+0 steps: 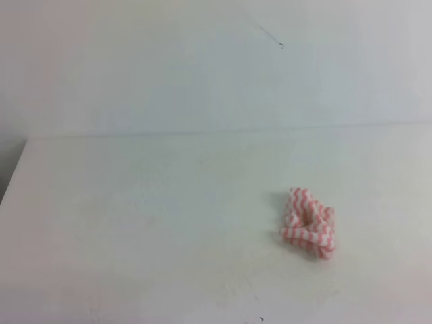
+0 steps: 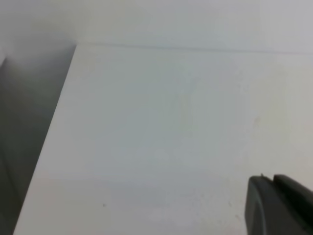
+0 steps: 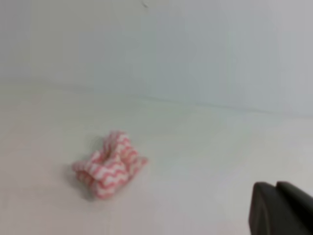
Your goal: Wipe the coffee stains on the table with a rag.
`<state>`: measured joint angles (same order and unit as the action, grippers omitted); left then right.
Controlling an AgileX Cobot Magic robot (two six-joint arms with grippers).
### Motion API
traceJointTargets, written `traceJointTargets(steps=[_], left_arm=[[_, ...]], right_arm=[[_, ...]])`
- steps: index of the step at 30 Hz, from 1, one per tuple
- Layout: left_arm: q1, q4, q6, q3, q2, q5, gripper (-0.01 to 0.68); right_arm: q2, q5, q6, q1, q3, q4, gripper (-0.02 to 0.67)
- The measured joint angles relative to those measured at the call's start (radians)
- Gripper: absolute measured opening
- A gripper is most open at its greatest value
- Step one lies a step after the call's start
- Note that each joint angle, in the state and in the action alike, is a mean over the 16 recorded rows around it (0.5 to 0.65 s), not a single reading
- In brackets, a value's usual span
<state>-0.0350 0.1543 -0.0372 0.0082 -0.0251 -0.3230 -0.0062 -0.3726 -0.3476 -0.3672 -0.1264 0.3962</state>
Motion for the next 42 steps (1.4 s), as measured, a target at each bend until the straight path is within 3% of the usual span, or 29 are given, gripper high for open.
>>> traceJointTargets(steps=[10,16,42], left_arm=[[0.0,0.0,-0.001,-0.005,0.0,-0.003,0.0],[0.0,0.0,0.0,0.0,0.0,-0.002,0.0],[0.0,0.0,0.001,-0.005,-0.001,-0.003,0.0]], right_arm=[[0.0,-0.003,-0.003,0.253,0.101,-0.085,-0.001],[-0.003,0.03,-0.004,0.335,0.128,-0.129,-0.001],[0.0,0.053,0.018,0.364,0.129,-0.154,-0.002]])
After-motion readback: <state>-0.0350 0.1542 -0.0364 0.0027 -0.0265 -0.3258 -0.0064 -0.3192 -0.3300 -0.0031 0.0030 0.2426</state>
